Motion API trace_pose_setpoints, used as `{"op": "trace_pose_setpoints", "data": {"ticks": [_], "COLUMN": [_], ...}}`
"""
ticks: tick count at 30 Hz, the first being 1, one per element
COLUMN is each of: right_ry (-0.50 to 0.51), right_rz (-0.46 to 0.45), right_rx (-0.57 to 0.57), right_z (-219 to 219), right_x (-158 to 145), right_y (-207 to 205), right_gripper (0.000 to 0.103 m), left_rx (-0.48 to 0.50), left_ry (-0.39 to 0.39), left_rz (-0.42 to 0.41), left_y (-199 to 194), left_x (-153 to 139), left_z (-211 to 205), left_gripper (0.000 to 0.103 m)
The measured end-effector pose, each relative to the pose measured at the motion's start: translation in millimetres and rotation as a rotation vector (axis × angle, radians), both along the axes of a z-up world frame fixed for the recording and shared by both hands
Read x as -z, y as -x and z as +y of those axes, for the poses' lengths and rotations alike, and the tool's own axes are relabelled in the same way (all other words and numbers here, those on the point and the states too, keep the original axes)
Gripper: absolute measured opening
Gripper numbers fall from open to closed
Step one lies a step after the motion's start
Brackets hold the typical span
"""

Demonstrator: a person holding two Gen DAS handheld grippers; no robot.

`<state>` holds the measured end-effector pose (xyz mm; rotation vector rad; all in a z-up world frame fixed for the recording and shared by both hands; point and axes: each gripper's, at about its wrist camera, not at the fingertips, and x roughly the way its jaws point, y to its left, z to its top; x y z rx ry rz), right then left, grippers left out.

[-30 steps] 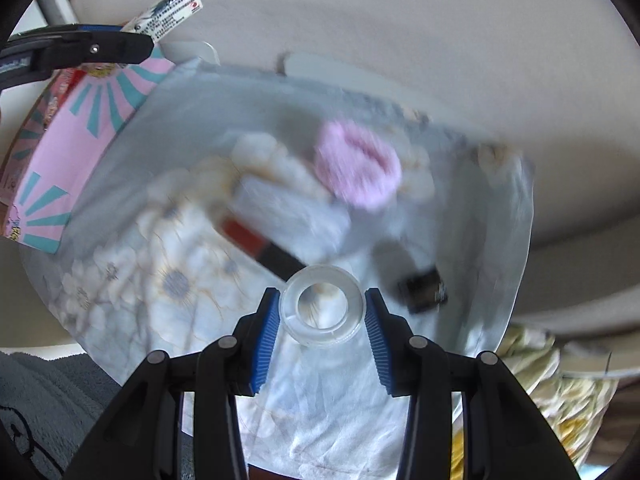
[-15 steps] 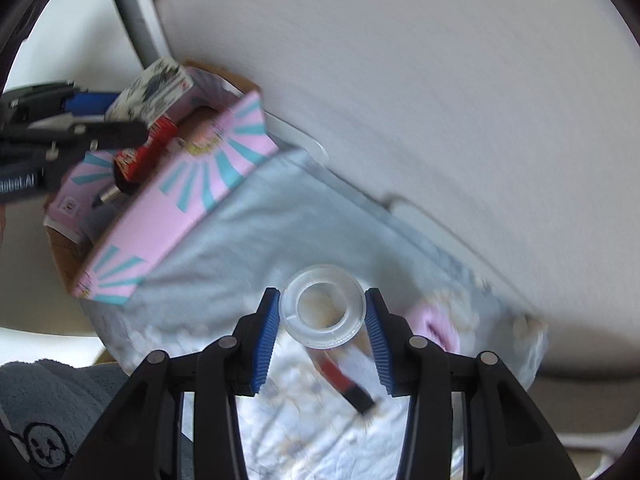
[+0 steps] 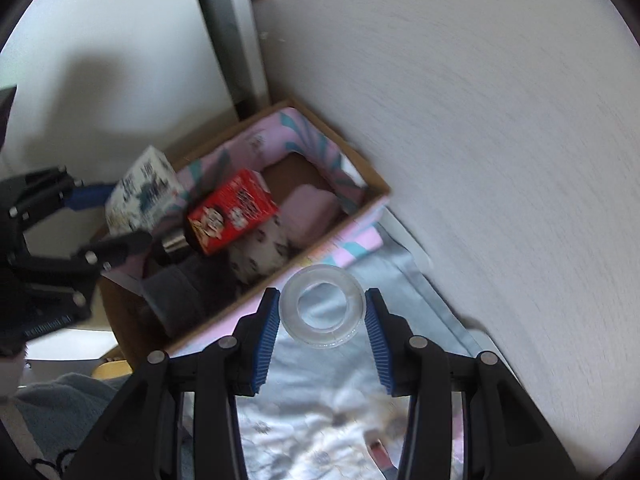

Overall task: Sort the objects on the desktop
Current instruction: 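Carry the tissue pack and tape roll with both tools over the box, then open both tools to drop the tissue pack and tape into the box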

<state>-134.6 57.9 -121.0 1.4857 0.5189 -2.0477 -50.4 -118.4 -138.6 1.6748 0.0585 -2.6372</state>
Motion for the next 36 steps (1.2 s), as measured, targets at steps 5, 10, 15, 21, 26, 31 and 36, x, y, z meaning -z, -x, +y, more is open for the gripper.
{"op": "trace_pose_setpoints", "data": {"ticks": [5, 10, 15, 21, 26, 31, 36], "right_ry": [-0.043, -0.071, -0.089, -0.101, -0.103, -0.099, -0.101], "right_rz": [-0.037, -0.04, -0.065, -0.093, -0.104, -0.114, -0.121], "right_rx": [-0.11, -0.215, -0.244, -0.244, -0.253, -0.257, -0.257], "right_z": [-45.8, -74.5, -83.4, -82.0, -81.4, -82.9, -84.9], "right_x": [12.2, 18.8, 31.4, 46.5, 54.0, 57.9, 61.8], "right_y": [10.1, 11.7, 18.4, 26.8, 30.8, 33.4, 32.1], "right_gripper": [0.039, 0.039, 0.039, 0.039, 0.039, 0.039, 0.039], "left_rx": [0.003, -0.004, -0.01, -0.029, -0.032, -0.034, -0.035], "left_ry": [-0.017, -0.031, -0.005, -0.005, 0.008, 0.012, 0.0], "left_rz": [-0.053, -0.069, -0.09, -0.102, -0.105, -0.11, -0.106], "left_y": [-7.9, -10.9, -9.2, -7.4, -8.4, -3.9, -4.2], "left_x": [15.5, 22.2, 25.8, 30.9, 30.0, 33.8, 35.2], "left_z": [-0.2, 0.1, -0.6, 0.5, 3.4, 3.6, 0.3], "left_gripper": [0.043, 0.043, 0.043, 0.043, 0.043, 0.043, 0.043]}}
